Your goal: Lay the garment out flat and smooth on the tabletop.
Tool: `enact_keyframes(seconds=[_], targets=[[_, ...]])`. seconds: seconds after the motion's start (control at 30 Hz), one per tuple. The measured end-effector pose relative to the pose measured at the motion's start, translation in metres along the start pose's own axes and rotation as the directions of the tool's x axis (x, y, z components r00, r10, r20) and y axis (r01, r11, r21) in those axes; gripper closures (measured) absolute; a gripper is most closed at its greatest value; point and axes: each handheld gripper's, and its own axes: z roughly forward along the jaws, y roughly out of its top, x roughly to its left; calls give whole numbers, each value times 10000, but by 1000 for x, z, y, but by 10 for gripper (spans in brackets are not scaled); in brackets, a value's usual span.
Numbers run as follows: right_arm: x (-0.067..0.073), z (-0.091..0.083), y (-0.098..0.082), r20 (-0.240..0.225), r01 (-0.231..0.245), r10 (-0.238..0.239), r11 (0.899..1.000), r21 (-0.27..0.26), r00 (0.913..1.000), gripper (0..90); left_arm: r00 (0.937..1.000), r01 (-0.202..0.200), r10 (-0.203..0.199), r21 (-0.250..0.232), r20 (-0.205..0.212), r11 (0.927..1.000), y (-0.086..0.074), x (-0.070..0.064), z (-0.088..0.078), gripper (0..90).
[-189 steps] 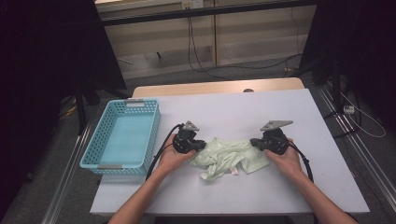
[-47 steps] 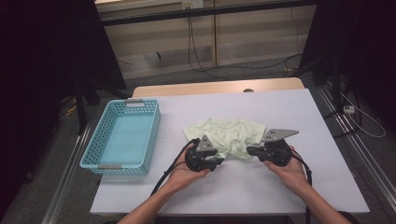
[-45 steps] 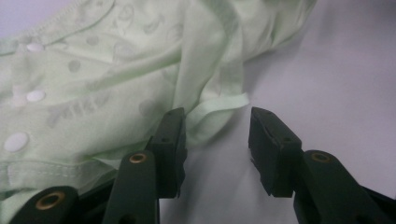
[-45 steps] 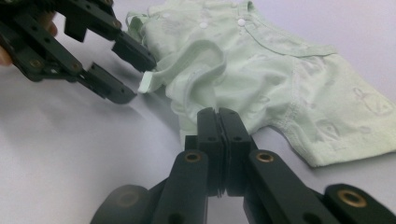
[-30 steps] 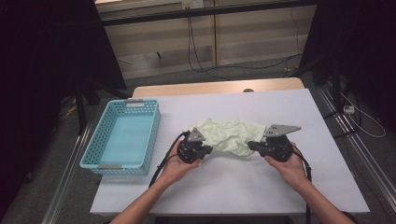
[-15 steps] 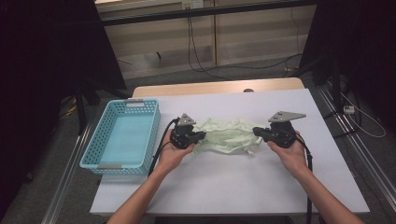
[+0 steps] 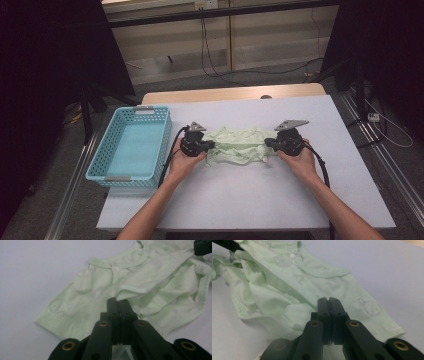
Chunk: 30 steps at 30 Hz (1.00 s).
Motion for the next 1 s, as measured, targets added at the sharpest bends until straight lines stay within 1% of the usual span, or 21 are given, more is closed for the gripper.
enact_keyframes(seconds=[0.03, 0.07, 0.13, 0.17, 0.23, 0.27, 0.33, 0.4, 0.43, 0.47, 0.5, 0.57, 0.63, 0.73, 0.77, 0.8, 0.83, 0.87, 0.9, 0.93, 1.0], targets=[[1, 0, -1, -34, -37, 37, 10000, 31, 10000, 877, 9998, -74, 74, 14, -179, 10000, 0, 1, -2, 842], [1, 0, -1, -100, -8, 8, 10000, 64, 9999, 862, 9997, 176, -177, -75, -185, 9998, -1, 0, -2, 796], [2, 0, -2, -125, 11, -11, 10000, 47, 9999, 785, 9992, 240, -245, -151, -329, 9996, -1, 2, -7, 711], [2, -2, -1, -138, 4, -4, 10000, -39, 9999, 778, 9992, 230, -237, -210, -320, 9995, -2, 2, -9, 664], [3, -7, 1, -238, 18, -26, 9994, -334, 9997, 773, 9996, 158, -167, -369, -221, 9992, -4, 1, -16, 662], [3, -12, 3, -312, 62, -82, 9980, -627, 9995, 749, 9997, -26, 17, -425, -234, 9991, -5, -1, -20, 654], [5, -17, 5, -431, 151, -189, 9960, -880, 9989, 749, 9993, -326, 315, -540, -214, 9980, -8, -7, -27, 650], [10, -22, 6, -712, 256, -328, 9948, -990, 9969, 763, 9975, -696, 700, -590, 44, 9958, -12, -14, -35, 673], [13, -22, 6, -852, 427, -510, 9944, -964, 9951, 774, 9970, -731, 745, -637, 195, 9953, -14, -19, -37, 686], [17, -21, 7, -940, 609, -697, 9938, -935, 9931, 779, 9947, -917, 943, -621, 412, 9939, -16, -23, -39, 699], [21, -20, 7, -1118, 716, -814, 9935, -888, 9904, 783, 9925, -1027, 1061, -562, 614, 9931, -18, -27, -39, 714], [29, -15, 9, -1337, 997, -1098, 9918, -801, 9849, 793, 9902, -1152, 1180, -411, 744, 9925, -22, -33, -35, 738], [34, -9, 10, -1464, 1203, -1293, 9903, -690, 9807, 793, 9851, -1374, 1369, -21, 1038, 9905, -26, -37, -25, 737], [42, 1, 9, -1617, 1558, -1601, 9870, -390, 9738, 779, 9831, -1559, 1521, 305, 1015, 9873, -29, -40, -16, 715], [44, 4, 8, -1661, 1702, -1726, 9850, -289, 9709, 764, 9827, -1655, 1617, 365, 898, 9855, -29, -40, -15, 699], [45, 6, 8, -1681, 1732, -1744, 9846, -215, 9702, 749, 9826, -1682, 1649, 335, 851, 9852, -29, -39, -14, 680], [45, 7, 7, -1686, 1764, -1766, 9842, -160, 9697, 735, 9839, -1618, 1590, 288, 820, 9864, -29, -38, -13, 672], [45, 7, 7, -1740, 1760, -1756, 9843, -128, 9690, 697, 9852, -1575, 1551, 293, 733, 9871, -29, -36, -13, 659], [44, 8, 6, -1759, 1684, -1674, 9857, -90, 9701, 673, 9860, -1528, 1502, 315, 729, 9878, -29, -35, -13, 648], [44, 8, 5, -1724, 1660, -1637, 9861, -11, 9713, 682, 9863, -1492, 1463, 335, 762, 9882, -30, -33, -12, 647], [44, 10, 4, -1806, 1715, -1671, 9851, 88, 9693, 683, 9871, -1469, 1444, 333, 687, 9886, -30, -31, -12, 651]])
